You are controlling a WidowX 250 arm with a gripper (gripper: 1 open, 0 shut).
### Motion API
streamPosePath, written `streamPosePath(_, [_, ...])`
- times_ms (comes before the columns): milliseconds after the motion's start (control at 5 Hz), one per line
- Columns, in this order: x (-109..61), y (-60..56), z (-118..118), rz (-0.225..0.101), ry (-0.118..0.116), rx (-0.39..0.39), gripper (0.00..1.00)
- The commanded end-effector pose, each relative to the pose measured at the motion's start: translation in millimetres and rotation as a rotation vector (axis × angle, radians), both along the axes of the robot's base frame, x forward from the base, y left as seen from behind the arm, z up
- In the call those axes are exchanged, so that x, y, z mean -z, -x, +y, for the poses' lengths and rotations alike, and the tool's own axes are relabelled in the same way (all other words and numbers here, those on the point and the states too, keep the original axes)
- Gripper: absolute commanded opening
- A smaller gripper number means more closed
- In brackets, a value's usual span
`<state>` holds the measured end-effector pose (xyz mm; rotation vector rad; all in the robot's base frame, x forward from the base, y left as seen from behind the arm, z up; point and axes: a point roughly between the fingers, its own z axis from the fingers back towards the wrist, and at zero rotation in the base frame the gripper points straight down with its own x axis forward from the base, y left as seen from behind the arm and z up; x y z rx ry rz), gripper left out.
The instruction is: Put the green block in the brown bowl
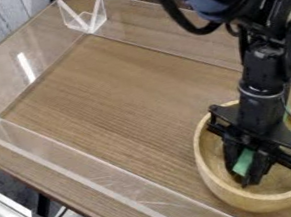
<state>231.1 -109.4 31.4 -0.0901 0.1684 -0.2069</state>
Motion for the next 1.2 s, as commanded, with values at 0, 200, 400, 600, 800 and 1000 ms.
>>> streamPosePath(0, [-8.8, -12.6, -0.2, -0.04, 0.019, -0.017, 0.0])
streamPosePath(200, [-7.5, -13.1, 1.0, -0.035, 0.019, -0.022, 0.0])
streamPosePath(400, [-6.2, -13.6, 2.2, -0.029, 0.018, -0.028, 0.0])
streamPosePath(600, [-4.8, -14.1, 3.4, -0.024, 0.018, -0.033, 0.0])
streamPosePath(800, [-3.6, -14.6, 4.6, -0.018, 0.018, -0.038, 0.0])
streamPosePath(1000, [-2.2, -15.1, 5.7, -0.013, 0.017, -0.043, 0.0])
